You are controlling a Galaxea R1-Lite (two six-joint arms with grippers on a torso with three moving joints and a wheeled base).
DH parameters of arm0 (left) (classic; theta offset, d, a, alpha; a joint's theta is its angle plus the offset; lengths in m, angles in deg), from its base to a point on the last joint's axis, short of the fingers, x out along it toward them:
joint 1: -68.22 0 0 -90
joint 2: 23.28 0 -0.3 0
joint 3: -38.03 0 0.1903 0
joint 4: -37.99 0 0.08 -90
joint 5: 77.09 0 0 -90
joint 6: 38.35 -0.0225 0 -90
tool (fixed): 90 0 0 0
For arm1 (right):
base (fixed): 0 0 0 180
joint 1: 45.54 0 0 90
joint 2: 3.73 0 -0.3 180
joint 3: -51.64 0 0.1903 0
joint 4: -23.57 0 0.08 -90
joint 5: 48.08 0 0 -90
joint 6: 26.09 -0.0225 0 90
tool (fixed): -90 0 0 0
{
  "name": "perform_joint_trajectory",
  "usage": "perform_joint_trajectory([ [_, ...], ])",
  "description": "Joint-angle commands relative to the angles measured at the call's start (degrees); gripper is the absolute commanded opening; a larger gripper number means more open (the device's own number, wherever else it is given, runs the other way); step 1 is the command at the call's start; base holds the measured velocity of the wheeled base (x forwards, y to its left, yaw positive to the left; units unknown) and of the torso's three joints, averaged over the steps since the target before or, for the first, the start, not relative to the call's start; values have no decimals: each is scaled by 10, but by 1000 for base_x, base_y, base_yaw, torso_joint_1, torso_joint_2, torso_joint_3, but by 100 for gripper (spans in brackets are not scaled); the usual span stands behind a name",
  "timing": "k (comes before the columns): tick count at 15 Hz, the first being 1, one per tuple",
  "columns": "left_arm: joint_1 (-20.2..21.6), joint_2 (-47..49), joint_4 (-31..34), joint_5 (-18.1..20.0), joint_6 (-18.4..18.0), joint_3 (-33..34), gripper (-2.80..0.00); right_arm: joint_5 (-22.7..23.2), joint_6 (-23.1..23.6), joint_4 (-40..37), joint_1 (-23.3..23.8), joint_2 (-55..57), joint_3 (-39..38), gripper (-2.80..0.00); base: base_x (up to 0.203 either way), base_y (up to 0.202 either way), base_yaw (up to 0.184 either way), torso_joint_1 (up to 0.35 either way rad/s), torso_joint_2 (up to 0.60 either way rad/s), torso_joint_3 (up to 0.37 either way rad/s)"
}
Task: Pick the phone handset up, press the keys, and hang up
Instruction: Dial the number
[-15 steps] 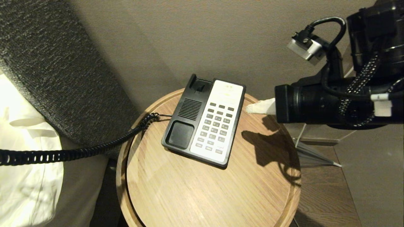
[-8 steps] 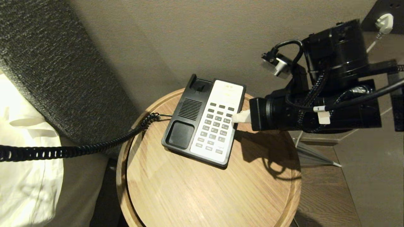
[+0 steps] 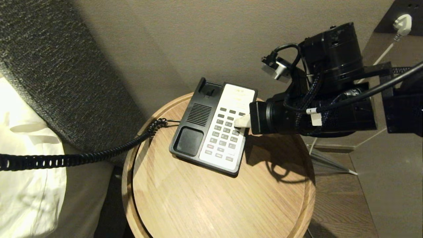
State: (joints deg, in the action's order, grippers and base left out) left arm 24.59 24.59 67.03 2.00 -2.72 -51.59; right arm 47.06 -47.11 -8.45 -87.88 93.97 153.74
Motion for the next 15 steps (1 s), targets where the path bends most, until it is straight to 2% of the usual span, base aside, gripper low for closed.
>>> perform_joint_trajectory([
  [1, 0, -1, 0, 0, 2, 1, -280, 0, -3, 0, 0, 5, -1, -280, 0, 0, 0, 0, 0, 0],
  [15, 0, -7, 1, -1, 4, 5, -280, -9, -5, 13, -2, -5, 0, -280, 0, 0, 0, 0, 0, 0],
])
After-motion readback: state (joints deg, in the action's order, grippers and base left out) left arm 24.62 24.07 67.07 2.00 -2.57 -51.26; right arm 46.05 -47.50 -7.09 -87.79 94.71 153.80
